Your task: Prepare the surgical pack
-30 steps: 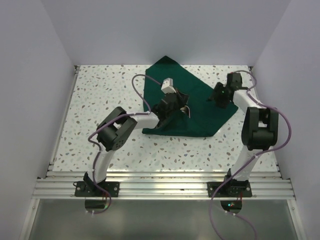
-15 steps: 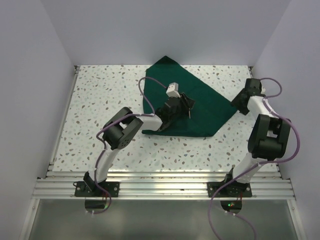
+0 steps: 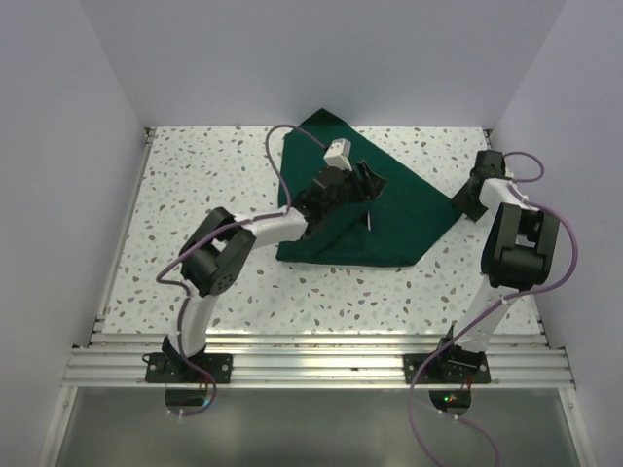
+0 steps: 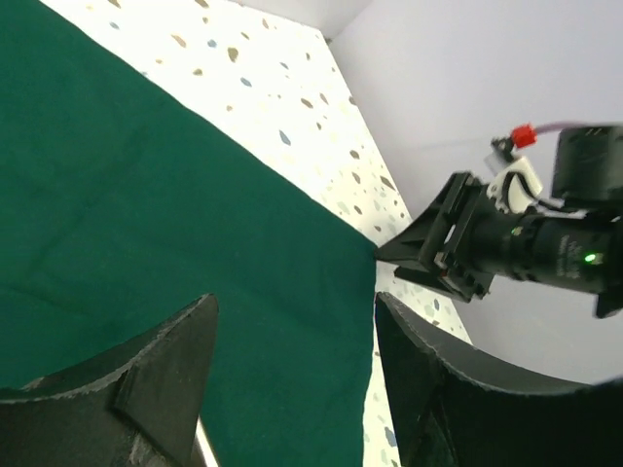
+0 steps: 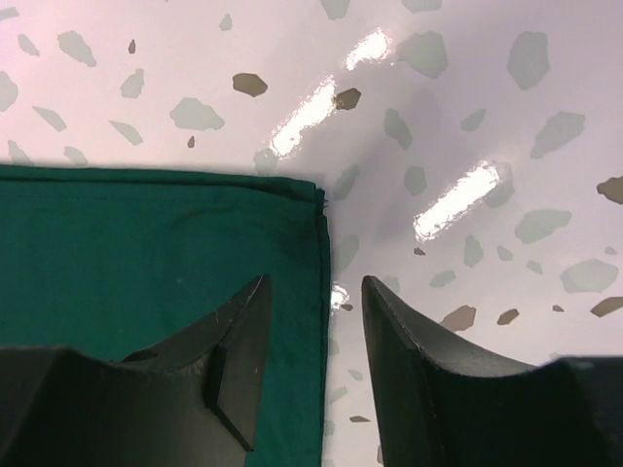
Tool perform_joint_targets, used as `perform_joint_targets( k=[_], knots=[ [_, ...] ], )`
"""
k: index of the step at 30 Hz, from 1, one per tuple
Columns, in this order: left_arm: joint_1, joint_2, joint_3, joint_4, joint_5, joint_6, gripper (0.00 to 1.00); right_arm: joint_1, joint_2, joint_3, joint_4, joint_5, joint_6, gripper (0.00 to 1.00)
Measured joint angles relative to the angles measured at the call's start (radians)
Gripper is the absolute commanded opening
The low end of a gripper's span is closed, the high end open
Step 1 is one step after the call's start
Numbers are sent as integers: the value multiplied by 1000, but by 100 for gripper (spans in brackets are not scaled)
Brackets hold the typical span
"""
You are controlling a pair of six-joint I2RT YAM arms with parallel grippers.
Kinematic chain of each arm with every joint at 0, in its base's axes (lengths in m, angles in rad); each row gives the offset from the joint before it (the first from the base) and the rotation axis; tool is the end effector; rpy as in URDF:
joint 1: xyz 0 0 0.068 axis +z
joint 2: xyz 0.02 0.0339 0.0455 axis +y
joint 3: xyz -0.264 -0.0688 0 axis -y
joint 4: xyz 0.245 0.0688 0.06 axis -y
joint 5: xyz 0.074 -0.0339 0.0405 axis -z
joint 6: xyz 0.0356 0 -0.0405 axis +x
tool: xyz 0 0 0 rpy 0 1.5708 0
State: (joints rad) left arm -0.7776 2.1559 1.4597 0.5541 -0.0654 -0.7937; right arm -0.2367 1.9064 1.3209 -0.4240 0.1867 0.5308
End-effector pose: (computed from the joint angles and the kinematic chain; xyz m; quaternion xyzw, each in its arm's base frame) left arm 0.3584 -0.3496 0.2070 -0.0275 0.7549 -0.4457 0.4803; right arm 0.3895 -0.1008 0.1851 0.3821 0.8774 -0.0482 0.2859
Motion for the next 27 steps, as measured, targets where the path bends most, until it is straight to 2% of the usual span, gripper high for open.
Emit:
perform_joint_targets(
  k=[8,12,17,20,22,27],
  knots=[
    [142,-288,-108,-239,-19,84,68,0,66,21,7,-21,8,48],
    [153,-348,-179,-343,-71,139,68,0,73,26,21,-22,12,44],
    [143,-344,-211,-539,-166,220,69,0,79,26,32,-22,16,28],
    [150,-341,-219,-599,-199,248,68,0,82,26,35,-22,18,8],
    [160,-341,-232,-616,-214,262,67,0,83,26,37,-26,22,1],
    [178,-343,-290,-647,-250,270,66,1,83,26,45,-43,23,0]
  ],
)
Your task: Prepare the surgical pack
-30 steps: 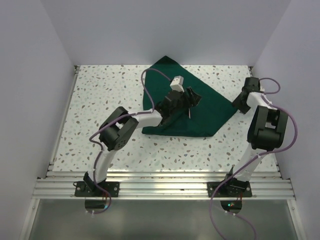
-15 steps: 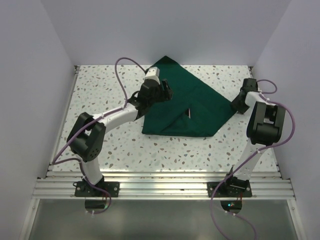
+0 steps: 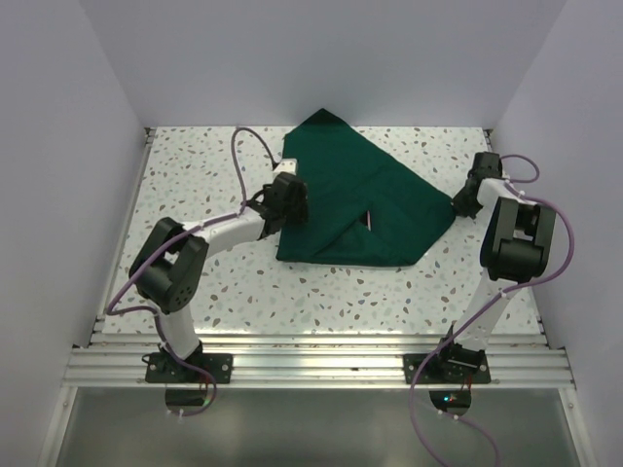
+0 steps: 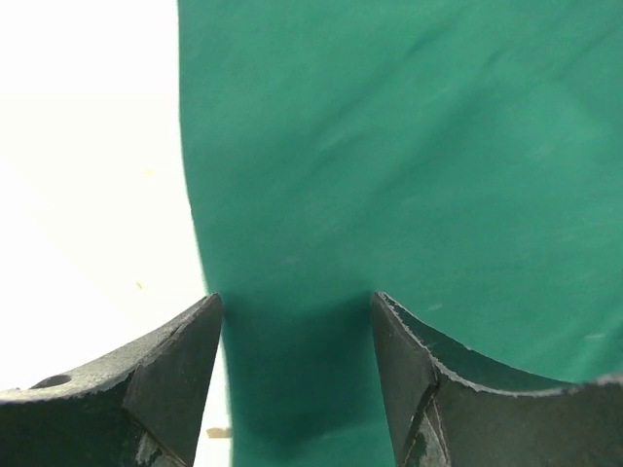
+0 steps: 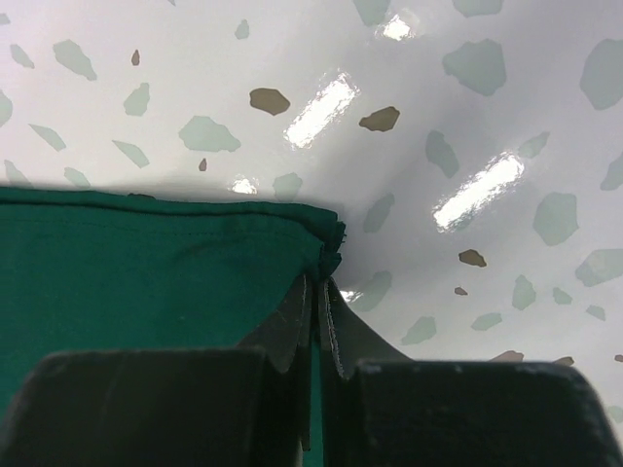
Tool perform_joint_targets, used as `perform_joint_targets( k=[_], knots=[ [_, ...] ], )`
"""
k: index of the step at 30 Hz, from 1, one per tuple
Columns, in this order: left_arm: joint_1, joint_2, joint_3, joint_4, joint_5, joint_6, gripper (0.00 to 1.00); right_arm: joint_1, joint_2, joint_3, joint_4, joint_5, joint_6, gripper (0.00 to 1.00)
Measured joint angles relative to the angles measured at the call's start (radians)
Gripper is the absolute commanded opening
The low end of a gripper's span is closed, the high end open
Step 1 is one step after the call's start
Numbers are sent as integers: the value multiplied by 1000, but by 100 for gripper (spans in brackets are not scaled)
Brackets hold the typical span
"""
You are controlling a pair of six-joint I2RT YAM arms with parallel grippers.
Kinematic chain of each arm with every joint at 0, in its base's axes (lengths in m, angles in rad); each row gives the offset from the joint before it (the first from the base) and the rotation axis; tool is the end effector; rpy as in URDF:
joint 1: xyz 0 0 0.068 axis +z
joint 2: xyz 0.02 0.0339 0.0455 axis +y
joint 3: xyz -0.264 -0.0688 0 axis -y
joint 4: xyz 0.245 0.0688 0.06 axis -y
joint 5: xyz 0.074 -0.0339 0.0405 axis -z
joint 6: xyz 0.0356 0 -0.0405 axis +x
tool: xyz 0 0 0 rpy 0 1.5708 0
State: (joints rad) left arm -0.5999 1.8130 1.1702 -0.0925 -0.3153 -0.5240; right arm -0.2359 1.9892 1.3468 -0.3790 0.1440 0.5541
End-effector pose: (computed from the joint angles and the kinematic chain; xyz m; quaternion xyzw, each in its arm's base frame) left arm 0.3326 -0.2141 0.1986 -0.0294 0.9044 -0.0921 0.4155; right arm 0.4037 -0.1023 0.1628 0.3874 0.8786 -0.0255 0.2781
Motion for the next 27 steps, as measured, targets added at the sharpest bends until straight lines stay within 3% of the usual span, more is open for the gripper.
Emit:
perform_joint_targets(
  k=[11,18,26,27],
  knots=[
    [20,-50,-69,-19,-53,40,54,0,-1,0,6,-26,0,0],
    [22,-48,-73,-21,-48,45,28,41,-52,1,-3,-31,-5,0],
    [24,-30,-78,0,-36,46,0,216,-158,45,-22,-30,-5,0],
    [25,-31,-80,8,-36,45,0,242,-169,50,-22,-31,-5,0]
  ],
)
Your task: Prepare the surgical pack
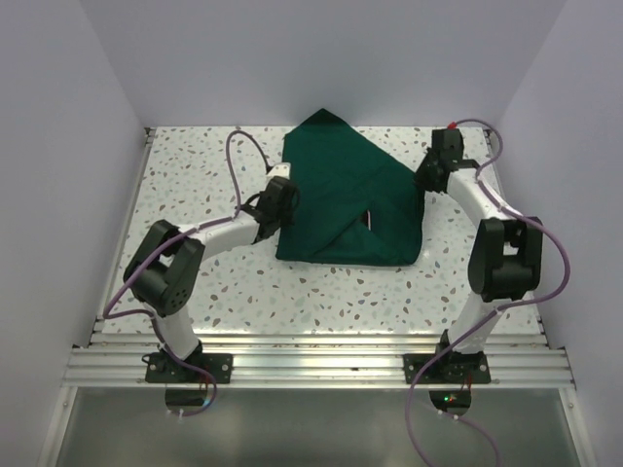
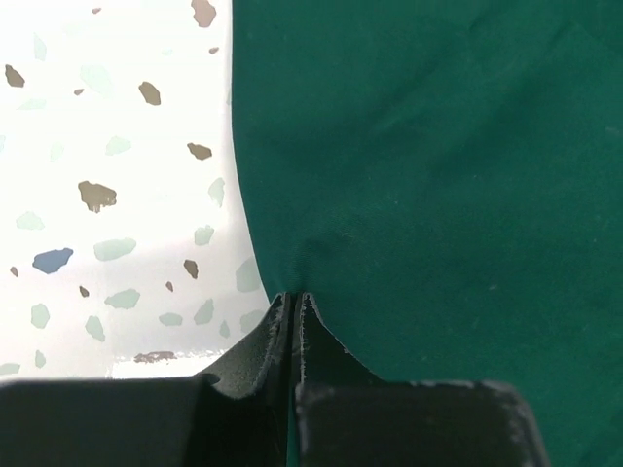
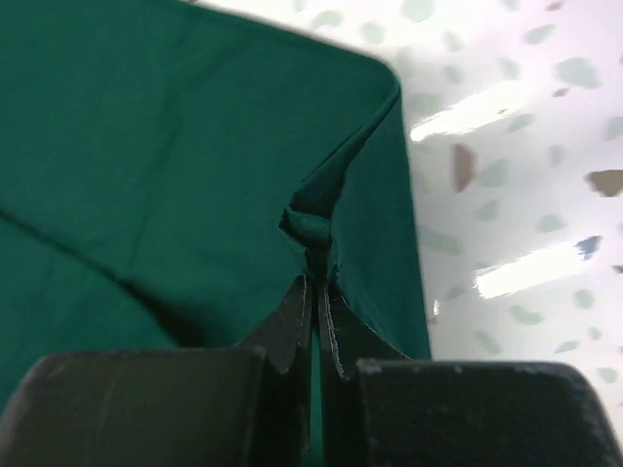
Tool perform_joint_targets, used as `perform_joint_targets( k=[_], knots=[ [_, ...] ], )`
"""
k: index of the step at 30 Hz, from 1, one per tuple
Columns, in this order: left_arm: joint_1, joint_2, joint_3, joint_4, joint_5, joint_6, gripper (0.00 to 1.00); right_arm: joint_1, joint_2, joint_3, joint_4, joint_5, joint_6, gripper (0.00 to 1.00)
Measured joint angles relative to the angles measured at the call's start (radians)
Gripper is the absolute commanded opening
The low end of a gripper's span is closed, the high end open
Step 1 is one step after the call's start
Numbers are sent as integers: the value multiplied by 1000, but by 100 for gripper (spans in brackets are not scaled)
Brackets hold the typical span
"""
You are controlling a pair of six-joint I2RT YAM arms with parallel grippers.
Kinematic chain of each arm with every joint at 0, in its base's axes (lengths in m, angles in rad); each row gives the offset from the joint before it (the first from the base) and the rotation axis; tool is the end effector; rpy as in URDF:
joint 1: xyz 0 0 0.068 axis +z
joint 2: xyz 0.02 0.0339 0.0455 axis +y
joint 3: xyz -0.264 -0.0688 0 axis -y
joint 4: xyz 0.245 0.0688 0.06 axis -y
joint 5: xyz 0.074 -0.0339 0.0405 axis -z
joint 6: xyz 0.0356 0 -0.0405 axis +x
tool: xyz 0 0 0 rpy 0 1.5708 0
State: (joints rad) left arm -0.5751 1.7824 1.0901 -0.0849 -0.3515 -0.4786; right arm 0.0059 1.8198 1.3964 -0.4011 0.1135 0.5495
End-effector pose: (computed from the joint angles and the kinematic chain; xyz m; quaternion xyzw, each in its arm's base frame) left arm 0.3246 -0.1958 0.1861 -0.0237 0.9103 -0.0519 0.4100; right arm 0.4073 -0.0016 0.2431 0.2695 0.8900 0.0490 0.3645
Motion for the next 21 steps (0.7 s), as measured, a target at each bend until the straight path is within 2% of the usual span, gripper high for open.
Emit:
perform_joint_targets(
  k=[5,13,21],
  knots=[
    [4,-1,-14,42,-1,0,0,128,-29,51,-18,-3,0,0],
    [5,-11,-47,93,-1,0,0,316,-29,220,-59,-57,16,0],
    [5,-26,-92,162,-2,0,0,511,61,361,-51,-86,59,0]
  ],
)
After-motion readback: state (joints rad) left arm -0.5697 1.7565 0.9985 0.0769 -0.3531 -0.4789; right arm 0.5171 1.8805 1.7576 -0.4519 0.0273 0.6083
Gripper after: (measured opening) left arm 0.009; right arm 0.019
